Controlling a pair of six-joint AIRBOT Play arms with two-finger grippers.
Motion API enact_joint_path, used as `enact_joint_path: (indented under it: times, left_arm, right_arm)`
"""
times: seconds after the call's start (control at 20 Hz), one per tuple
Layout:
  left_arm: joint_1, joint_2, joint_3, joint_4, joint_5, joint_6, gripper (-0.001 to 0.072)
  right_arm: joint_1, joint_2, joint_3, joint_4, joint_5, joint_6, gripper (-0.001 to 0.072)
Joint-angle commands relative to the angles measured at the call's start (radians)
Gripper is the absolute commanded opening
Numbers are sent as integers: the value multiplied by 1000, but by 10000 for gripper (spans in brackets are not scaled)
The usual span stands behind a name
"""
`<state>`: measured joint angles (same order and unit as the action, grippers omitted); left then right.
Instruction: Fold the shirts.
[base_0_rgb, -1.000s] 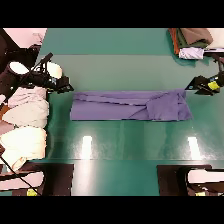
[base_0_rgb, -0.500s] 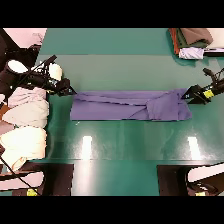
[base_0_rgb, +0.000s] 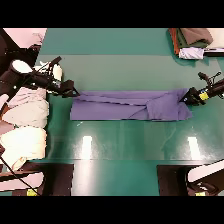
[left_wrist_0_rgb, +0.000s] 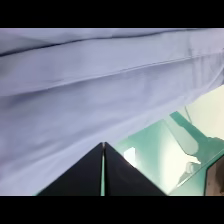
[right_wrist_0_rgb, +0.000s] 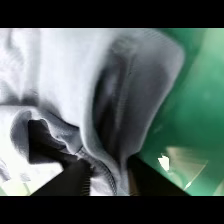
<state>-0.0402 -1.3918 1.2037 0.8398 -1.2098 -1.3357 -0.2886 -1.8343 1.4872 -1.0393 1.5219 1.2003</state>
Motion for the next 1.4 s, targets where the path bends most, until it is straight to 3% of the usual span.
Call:
enact_joint_path:
  times: [0.0,0.1,0.45,0.7,0.95,1.35]
  left_arm:
    - [-106,-1,1,2,113,-29,20]
    - [-167,-5,2,1,183,-53,20]
    - [-346,-195,184,-3,232,-80,19]
    - [-480,-430,451,-11,232,-109,20]
    - [-565,-577,610,-10,235,-152,20]
    - [-577,-629,613,-1,235,-160,20]
  right_arm:
    - [2,-4,0,2,3,-17,227]
    - [2,-3,0,2,19,-21,14]
    - [7,177,1,6,47,5,12]
    - [48,371,1,222,51,68,11]
    - [217,464,3,262,48,94,11]
    - [479,482,121,253,-38,101,11]
